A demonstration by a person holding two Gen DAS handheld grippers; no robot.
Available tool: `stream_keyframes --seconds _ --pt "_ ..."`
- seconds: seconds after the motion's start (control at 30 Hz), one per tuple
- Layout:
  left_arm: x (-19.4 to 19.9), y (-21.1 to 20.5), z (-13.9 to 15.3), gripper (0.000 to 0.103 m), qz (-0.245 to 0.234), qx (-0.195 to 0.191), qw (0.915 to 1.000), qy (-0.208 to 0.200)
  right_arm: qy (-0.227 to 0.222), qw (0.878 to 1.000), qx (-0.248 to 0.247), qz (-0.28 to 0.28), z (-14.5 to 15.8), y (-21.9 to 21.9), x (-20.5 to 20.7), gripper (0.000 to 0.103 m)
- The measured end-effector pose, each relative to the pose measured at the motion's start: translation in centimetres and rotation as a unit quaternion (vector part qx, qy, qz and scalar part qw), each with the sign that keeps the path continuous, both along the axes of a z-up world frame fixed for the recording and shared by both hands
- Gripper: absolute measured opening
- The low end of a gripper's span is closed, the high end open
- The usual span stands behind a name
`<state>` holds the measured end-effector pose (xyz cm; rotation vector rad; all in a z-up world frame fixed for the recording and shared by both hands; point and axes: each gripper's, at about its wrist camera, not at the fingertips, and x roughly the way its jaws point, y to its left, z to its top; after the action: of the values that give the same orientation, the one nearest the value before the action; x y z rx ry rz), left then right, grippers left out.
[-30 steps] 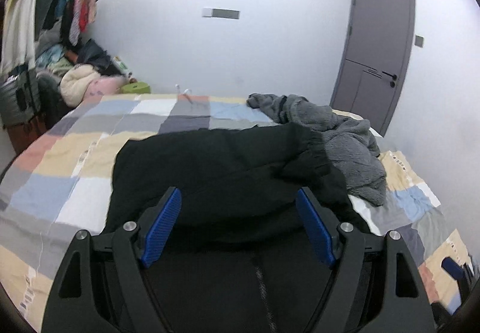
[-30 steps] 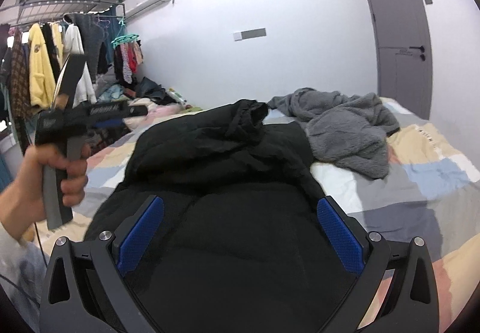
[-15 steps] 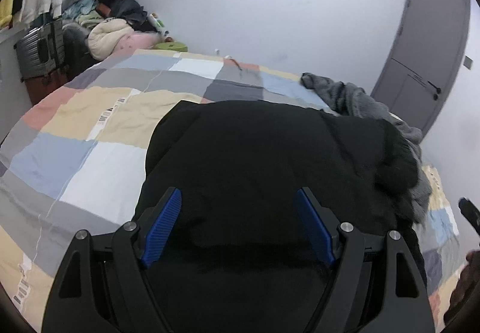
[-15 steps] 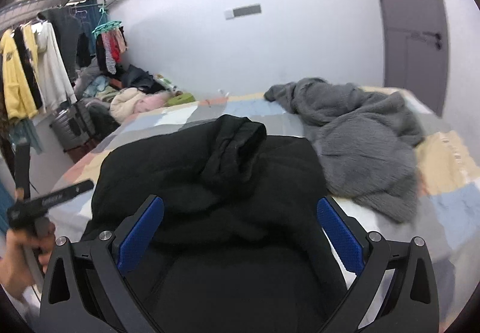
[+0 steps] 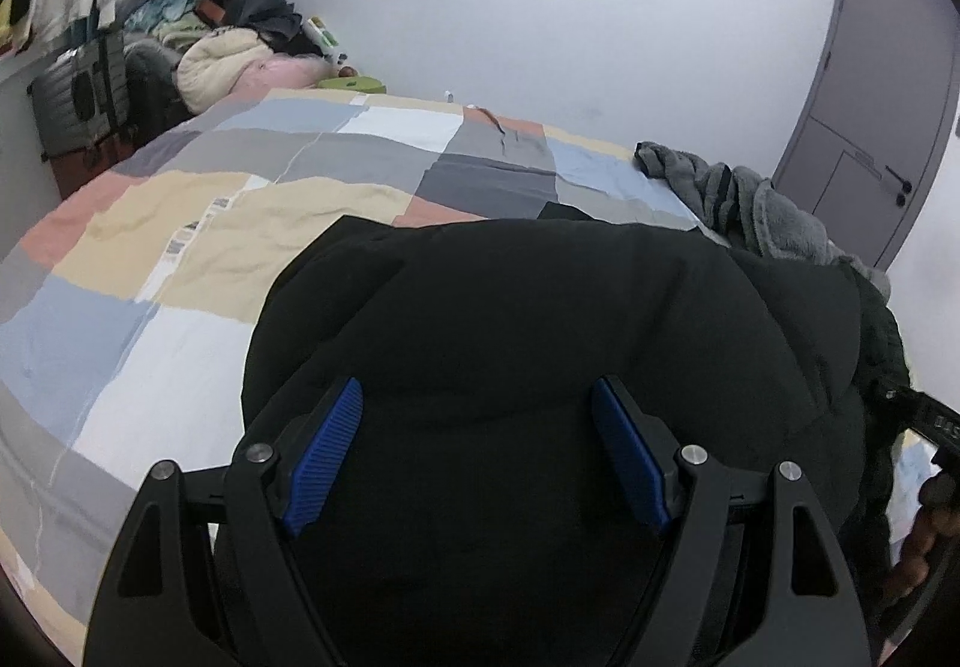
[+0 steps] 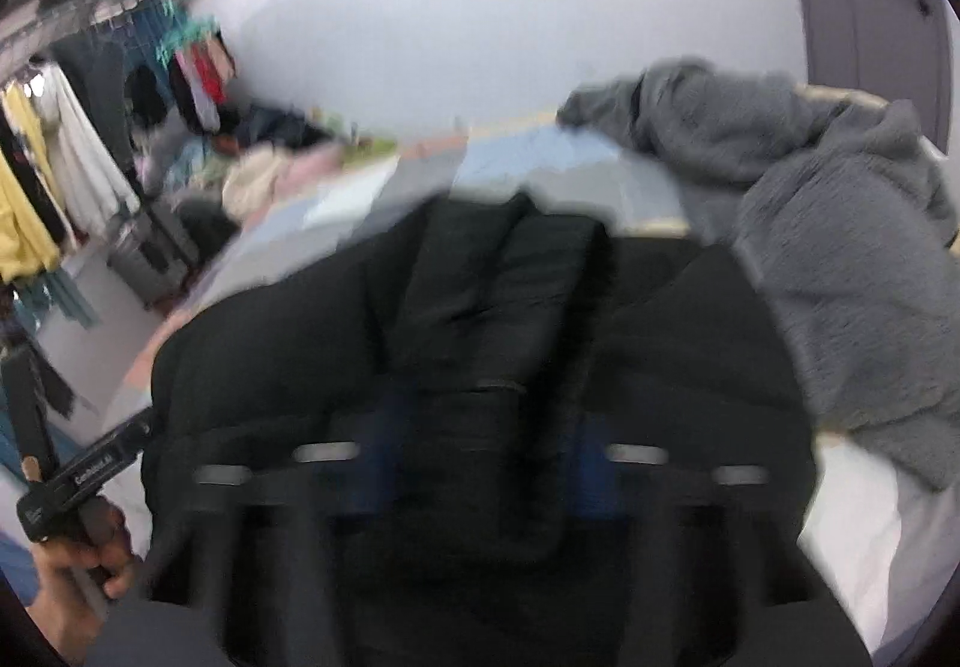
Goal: Fold large clothes
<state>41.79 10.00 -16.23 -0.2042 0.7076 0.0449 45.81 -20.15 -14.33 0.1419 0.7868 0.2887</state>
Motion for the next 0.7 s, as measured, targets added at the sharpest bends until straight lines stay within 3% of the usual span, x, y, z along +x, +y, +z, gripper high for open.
stream_keyframes --seconds 0.1,0.27,0.37,0.47,0.6,0.7 --pt "-0.4 0.2 0.0 0.079 -0.001 -0.002 1.0 -0.004 -0.032 0.999 -0.014 0.014 1.7 1.0 -1.7 0.013" --pt "-1.8 0.5 1.4 0.079 -0.004 0.011 0.9989 -0.045 -0.089 0.995 0.034 -0.003 5.4 -1.5 -5.3 0.011" --pt "-1.5 0.8 1.4 0.079 -0.005 -0.009 0.9994 -0.033 -0.095 0.995 0.009 -0.009 6.0 -2.5 -5.8 0.011" --pt "-1.3 0.5 1.1 0.079 -0.009 -0.015 0.9996 -0.022 -0.082 0.996 -0.016 -0.022 4.7 -3.6 -5.3 0.01" --pt "-0.6 -1.0 0.1 0.079 -0.028 0.047 0.9985 -0.007 -0.04 0.996 -0.07 -0.038 0.8 -4.2 -4.1 0.01" --pt "0.0 -1.7 -0.9 0.08 -0.041 0.073 0.9965 0.003 -0.035 0.994 -0.096 -0.04 -1.4 -3.7 -3.2 0.011"
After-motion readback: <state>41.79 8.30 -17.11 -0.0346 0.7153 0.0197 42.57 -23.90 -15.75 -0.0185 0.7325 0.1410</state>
